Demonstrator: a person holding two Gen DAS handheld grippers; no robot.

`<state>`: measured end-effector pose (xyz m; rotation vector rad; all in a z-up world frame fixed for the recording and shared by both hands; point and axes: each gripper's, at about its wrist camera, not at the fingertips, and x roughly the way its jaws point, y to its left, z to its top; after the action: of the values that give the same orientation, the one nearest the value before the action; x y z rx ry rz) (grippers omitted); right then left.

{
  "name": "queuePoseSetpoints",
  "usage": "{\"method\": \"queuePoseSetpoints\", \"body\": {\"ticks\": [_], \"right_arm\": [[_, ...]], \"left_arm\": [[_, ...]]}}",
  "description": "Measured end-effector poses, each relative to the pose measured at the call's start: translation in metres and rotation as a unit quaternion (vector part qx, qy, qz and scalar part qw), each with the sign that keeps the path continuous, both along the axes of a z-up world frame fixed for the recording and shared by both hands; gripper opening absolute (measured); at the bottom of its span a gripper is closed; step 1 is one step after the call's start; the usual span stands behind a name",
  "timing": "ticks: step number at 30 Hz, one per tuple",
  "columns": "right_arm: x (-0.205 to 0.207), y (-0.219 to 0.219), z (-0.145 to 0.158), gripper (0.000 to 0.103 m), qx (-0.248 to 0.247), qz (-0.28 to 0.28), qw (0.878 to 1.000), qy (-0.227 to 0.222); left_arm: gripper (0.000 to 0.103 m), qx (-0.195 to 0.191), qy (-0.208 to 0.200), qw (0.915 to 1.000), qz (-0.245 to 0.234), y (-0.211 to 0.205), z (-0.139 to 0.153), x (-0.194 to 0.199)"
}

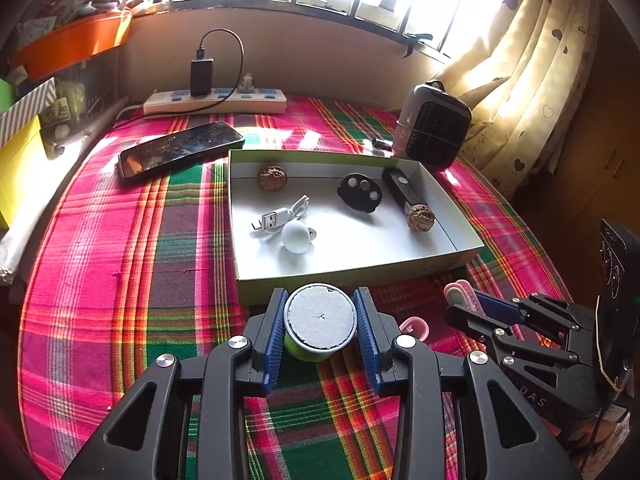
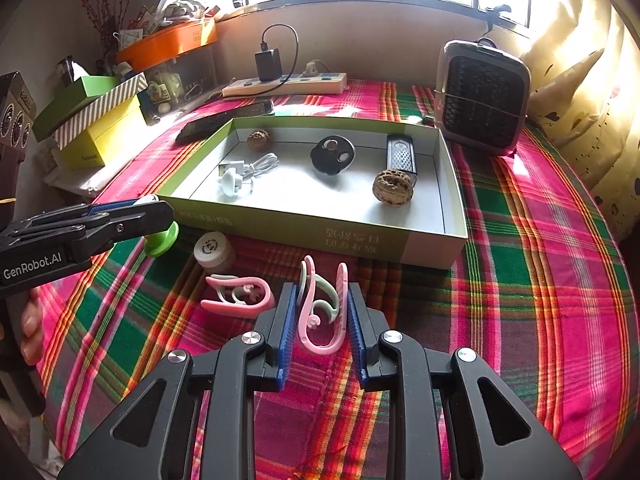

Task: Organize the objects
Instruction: 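Lift the puck with the left tool while the right tool carries the pink clip over the box, then lower the puck into the box with the left tool while the right tool lowers the clip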

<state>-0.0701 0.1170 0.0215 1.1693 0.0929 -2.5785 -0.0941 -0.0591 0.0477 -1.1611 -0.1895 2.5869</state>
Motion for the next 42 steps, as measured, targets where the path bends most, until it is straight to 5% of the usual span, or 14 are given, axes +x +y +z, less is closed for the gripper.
{"method": "queuePoseSetpoints", "body": {"ticks": [18, 42], "right_arm": [[-0.033, 0.01, 0.022, 0.025, -0.017, -0.001, 1.0, 0.012], [-0.095, 0.009, 0.001, 0.025, -0.016, 0.031, 0.999, -0.037]], "left_arm": [[0.032, -0.003, 0.018, 0.9996, -0.02, 0.016, 0.02, -0.027], [0.032, -0.006, -0.02, 0.9992, -0.034, 0.036, -0.007, -0.075]]}}
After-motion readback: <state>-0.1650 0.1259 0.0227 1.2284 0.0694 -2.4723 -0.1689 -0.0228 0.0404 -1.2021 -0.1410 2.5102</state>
